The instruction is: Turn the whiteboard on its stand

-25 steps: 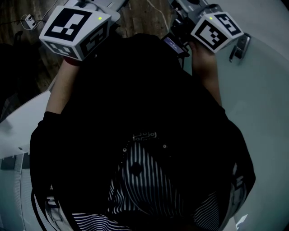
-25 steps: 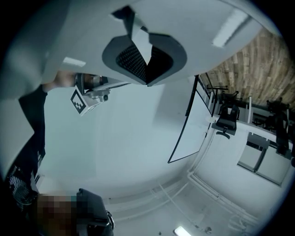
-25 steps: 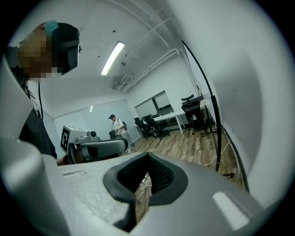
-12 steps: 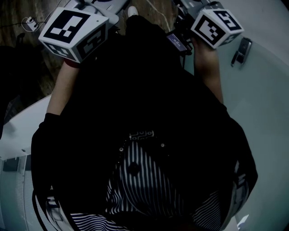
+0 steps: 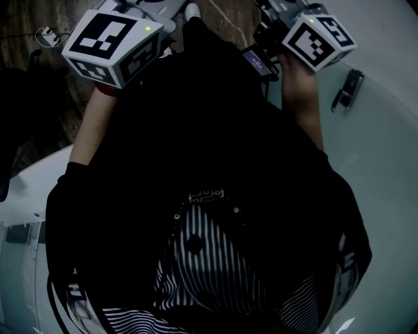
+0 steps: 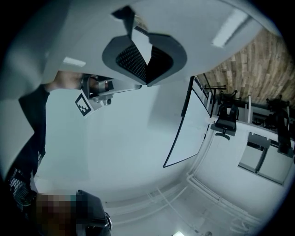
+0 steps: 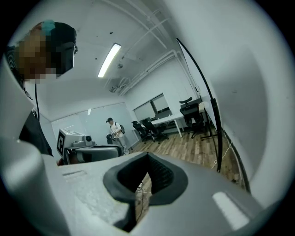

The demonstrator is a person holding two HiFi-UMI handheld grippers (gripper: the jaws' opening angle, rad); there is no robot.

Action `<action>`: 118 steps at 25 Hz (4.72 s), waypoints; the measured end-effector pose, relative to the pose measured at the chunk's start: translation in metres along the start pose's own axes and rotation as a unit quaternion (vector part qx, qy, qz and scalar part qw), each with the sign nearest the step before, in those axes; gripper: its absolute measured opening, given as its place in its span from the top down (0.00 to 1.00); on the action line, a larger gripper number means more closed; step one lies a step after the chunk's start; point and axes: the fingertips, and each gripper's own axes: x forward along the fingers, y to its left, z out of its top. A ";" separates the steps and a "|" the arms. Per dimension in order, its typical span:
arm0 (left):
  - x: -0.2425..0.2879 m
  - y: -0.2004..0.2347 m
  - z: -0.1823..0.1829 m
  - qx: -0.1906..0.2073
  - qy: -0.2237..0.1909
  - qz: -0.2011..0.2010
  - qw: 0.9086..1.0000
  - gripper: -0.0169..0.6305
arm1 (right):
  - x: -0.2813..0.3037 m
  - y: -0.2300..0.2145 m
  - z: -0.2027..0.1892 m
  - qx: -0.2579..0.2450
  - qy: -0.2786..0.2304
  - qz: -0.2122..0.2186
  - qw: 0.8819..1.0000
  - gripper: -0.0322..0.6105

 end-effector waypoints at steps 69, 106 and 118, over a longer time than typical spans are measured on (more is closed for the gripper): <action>0.261 0.173 0.114 0.057 0.037 -0.040 0.997 0.97 | 0.090 -0.235 0.121 -0.009 -0.043 -0.006 0.999 0.95; 0.361 0.232 0.149 0.020 0.056 -0.082 0.995 0.97 | 0.134 -0.362 0.209 0.008 -0.067 -0.103 0.992 0.95; 0.372 0.232 0.151 0.005 0.049 -0.080 0.996 0.97 | 0.121 -0.386 0.212 0.016 -0.071 -0.130 0.989 0.92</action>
